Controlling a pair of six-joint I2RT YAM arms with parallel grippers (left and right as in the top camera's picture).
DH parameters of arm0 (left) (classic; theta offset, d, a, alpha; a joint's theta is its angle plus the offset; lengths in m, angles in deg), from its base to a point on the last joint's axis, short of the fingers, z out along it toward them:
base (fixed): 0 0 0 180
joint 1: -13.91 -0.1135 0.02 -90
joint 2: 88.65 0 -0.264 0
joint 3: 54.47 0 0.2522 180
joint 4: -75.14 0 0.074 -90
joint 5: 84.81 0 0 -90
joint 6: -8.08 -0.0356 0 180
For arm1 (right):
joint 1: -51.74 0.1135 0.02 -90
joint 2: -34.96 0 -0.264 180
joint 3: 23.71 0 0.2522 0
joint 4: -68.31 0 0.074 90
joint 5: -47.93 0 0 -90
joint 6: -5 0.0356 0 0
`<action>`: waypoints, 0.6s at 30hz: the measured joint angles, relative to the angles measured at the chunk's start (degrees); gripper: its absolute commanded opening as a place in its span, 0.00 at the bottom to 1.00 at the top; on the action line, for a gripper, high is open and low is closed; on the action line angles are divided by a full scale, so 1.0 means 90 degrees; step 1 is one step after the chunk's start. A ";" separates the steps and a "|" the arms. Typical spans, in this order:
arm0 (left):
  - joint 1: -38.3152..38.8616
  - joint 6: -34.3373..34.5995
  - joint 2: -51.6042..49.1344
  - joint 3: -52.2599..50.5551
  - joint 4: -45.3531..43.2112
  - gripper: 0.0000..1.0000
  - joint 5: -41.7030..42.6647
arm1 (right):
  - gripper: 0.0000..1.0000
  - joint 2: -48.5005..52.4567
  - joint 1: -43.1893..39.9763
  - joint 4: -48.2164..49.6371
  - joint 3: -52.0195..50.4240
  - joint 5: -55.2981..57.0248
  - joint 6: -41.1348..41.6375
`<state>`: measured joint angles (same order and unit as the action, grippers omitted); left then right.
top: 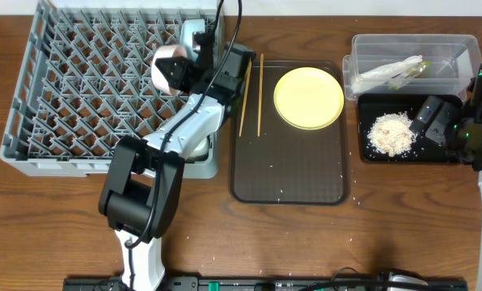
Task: Sort waste into correct bins and load items into the dishwasher
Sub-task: 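Carry the pink bowl into the dish rack and release it, then reach the left gripper to the yellow plate's edge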
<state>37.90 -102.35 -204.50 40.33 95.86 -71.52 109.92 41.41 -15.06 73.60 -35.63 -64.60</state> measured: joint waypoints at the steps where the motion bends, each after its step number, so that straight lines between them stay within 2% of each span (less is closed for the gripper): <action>1: 0.0007 0.0005 0.0000 -0.0083 -0.0007 0.07 -0.0022 | 0.99 0.0000 0.0000 0.0000 0.0000 -0.0002 0.0000; 13: 0.0403 0.0129 0.0034 -0.0376 -0.0078 0.09 -0.0136 | 0.99 0.0000 0.0000 0.0000 0.0000 0.0000 0.0000; 15: 0.0491 0.0126 0.0034 -0.0391 -0.0066 0.16 -0.0109 | 0.99 0.0000 0.0000 0.0000 0.0000 0.0000 0.0000; 18: 0.0629 0.0158 0.0034 -0.0415 -0.0017 0.40 0.0129 | 0.99 0.0000 0.0000 0.0000 0.0000 -0.0002 0.0000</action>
<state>43.56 -100.93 -204.19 36.59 95.71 -70.36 109.92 41.41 -15.06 73.60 -35.66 -64.60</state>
